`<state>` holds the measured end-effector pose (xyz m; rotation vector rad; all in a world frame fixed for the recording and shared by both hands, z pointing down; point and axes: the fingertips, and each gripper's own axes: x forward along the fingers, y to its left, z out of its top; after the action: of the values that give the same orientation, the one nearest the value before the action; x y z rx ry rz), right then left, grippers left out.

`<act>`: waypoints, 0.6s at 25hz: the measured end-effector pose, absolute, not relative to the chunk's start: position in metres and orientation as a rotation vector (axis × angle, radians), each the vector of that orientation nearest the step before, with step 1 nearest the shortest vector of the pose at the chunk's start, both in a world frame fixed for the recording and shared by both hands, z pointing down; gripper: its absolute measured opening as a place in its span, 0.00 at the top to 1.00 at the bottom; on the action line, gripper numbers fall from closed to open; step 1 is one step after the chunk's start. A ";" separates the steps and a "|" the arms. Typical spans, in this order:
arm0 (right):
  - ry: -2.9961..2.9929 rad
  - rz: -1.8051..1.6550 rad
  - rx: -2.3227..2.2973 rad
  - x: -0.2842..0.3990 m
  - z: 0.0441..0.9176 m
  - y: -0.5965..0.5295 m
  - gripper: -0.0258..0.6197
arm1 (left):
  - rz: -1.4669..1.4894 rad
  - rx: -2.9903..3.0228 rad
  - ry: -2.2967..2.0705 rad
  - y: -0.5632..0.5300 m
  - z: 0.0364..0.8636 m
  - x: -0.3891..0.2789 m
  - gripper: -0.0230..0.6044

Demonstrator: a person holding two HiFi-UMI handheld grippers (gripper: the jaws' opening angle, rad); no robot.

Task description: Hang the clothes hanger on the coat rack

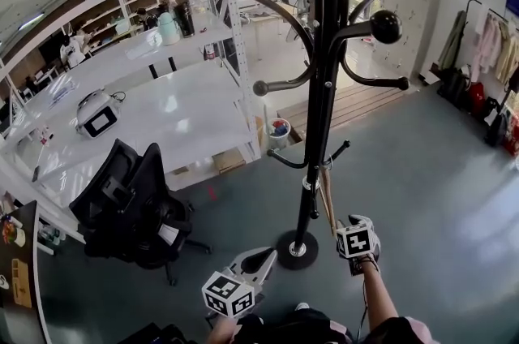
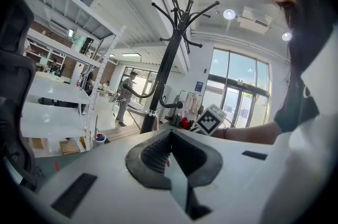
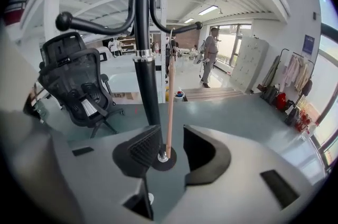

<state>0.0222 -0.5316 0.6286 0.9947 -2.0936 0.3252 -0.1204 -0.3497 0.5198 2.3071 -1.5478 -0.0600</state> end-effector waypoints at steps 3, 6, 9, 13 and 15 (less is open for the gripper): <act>-2.164 0.386 1.016 0.017 0.612 -0.521 0.77 | -0.057 2.317 -1.532 -0.349 0.521 -0.122 0.96; -2.258 0.474 1.029 0.007 0.593 -0.501 0.77 | -0.058 2.328 -1.512 -0.345 0.521 -0.125 0.96; -2.329 0.538 1.038 -0.003 0.575 -0.474 0.77 | -0.060 2.344 -1.490 -0.337 0.520 -0.130 0.96; -2.370 0.584 1.089 -0.007 0.563 -0.435 0.78 | -0.059 2.369 -1.461 -0.325 0.519 -0.136 0.96; -2.393 0.619 1.121 -0.009 0.560 -0.414 0.78 | -0.057 2.386 -1.441 -0.317 0.519 -0.138 0.96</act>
<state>-0.0093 -0.4143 0.5598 1.1215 -2.3935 0.6190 -0.1382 -0.3172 0.5194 2.3857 -1.4408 -0.0573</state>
